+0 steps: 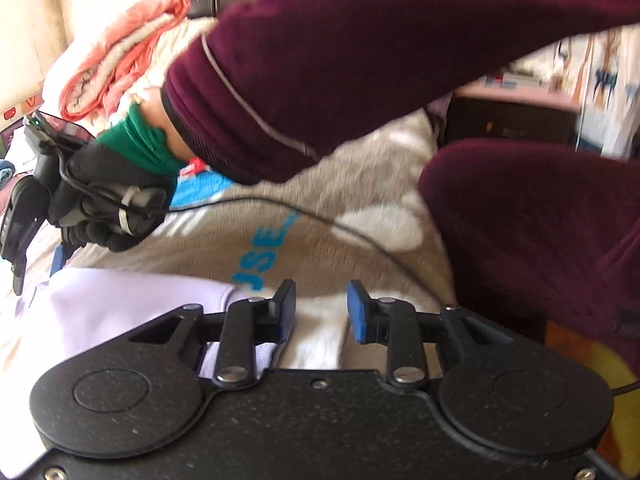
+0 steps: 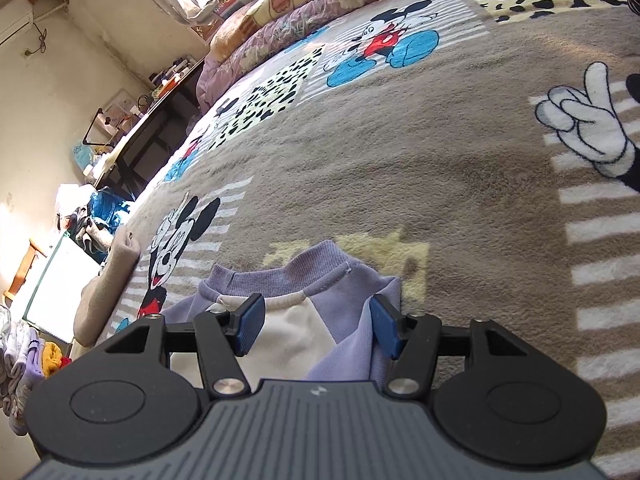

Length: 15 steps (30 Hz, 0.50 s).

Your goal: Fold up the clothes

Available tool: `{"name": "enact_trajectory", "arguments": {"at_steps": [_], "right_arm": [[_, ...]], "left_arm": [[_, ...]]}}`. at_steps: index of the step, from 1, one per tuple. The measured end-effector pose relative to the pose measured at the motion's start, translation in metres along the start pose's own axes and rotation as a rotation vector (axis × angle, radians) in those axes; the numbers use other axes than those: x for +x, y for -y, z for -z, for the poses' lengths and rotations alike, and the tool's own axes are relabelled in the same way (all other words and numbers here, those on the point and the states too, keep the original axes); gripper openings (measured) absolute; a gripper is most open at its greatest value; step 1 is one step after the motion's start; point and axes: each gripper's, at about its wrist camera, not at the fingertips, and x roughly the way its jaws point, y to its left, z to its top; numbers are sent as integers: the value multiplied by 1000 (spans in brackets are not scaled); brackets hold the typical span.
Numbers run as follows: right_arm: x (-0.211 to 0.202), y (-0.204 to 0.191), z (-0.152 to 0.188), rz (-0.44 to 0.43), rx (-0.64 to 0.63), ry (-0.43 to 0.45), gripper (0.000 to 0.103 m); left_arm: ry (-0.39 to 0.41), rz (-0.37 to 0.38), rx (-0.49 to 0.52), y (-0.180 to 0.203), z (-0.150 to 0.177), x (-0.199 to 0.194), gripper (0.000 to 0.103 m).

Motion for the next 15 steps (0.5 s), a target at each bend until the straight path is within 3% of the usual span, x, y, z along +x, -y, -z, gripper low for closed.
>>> {"name": "enact_trajectory", "arguments": {"at_steps": [3,6,9,15], "right_arm": [[-9,-3,-3,11,-24,11,59],[-25,-4,-6,17,-37,30,59],[-45,-8,-5,41,-65,55,59],[-113,-31,38,-14,-133,182,59]], "left_arm": [[52,-62,-95,-22,2,-12,27],[6,-152,-146,-33,11,-1,27],[-83,-179,-138,-32,18,21,27],[-35,-180,-203,-47,19,7,27]]}}
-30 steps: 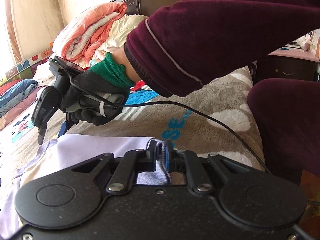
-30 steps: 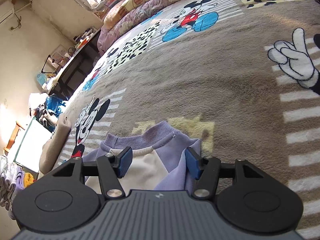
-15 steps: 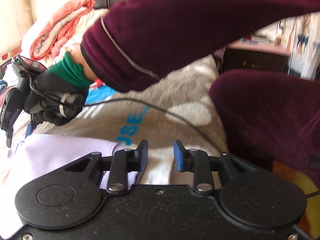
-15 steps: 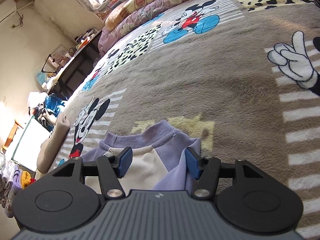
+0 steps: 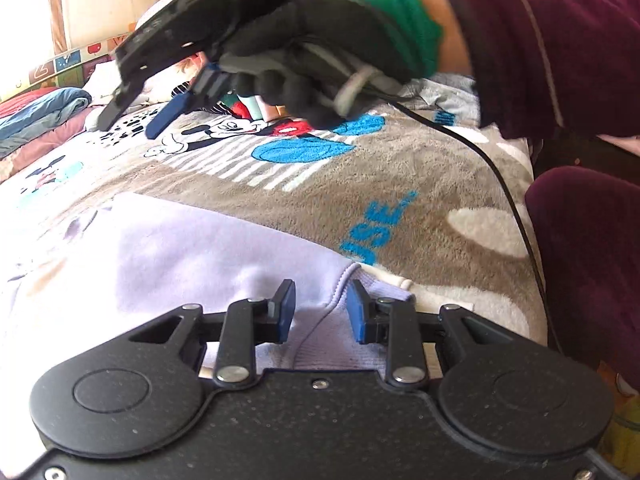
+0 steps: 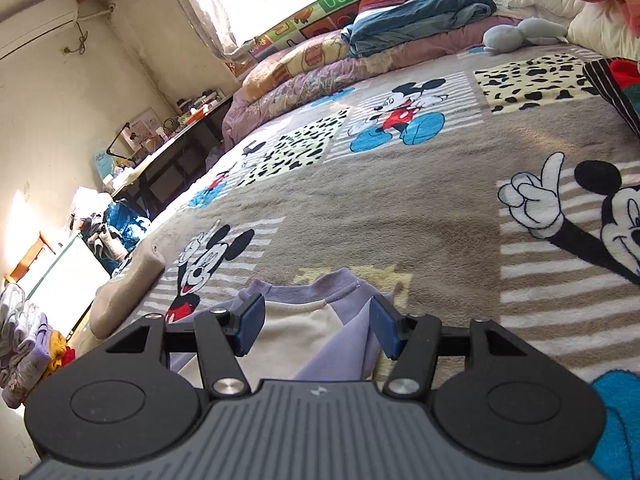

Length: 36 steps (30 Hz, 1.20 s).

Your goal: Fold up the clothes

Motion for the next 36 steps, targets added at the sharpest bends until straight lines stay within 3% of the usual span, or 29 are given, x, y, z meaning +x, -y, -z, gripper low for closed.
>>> {"name": "enact_trajectory", "arguments": {"at_steps": [4,8,11,13,15,17,20,24,26,28,31,33,36], "right_arm": [[-54,-24,47,-23,-37,104,56],[-84,-59,103,-44,-105,165,53],[-79,-85,150,-19,-214,119,51],[-56,-87,174,65,-307,0,51],[-45,-72,195,90,-309,11,49],[-53,-75,192,92,-280,41,47],[-80,-84,185,44,-255,138,54],[-101,-81,197,23,-184,150,56],[-109,-77,203,6,-101,149,56],[-117,-74,204,-39,-34,158,57],[-130,-69,212,-106,60,172,60],[-133,-70,216,-95,56,176,60],[-136,-74,221,-67,27,189,61]], "left_arm": [[92,-47,-131,-35,1,-35,27],[167,-153,-302,-62,6,-64,27],[219,-216,-405,-62,3,-85,27],[260,-235,-454,-53,4,-98,27],[286,-247,-487,-43,9,-108,27],[300,-248,-526,-33,18,-117,28],[307,-268,-591,-28,31,-125,28],[315,-318,-695,-25,51,-131,31],[319,-370,-750,-26,64,-140,47],[310,-410,-795,-29,74,-147,49],[303,-455,-867,-37,91,-158,63],[296,-475,-902,-44,100,-161,64],[293,-506,-879,-43,100,-164,62]]}}
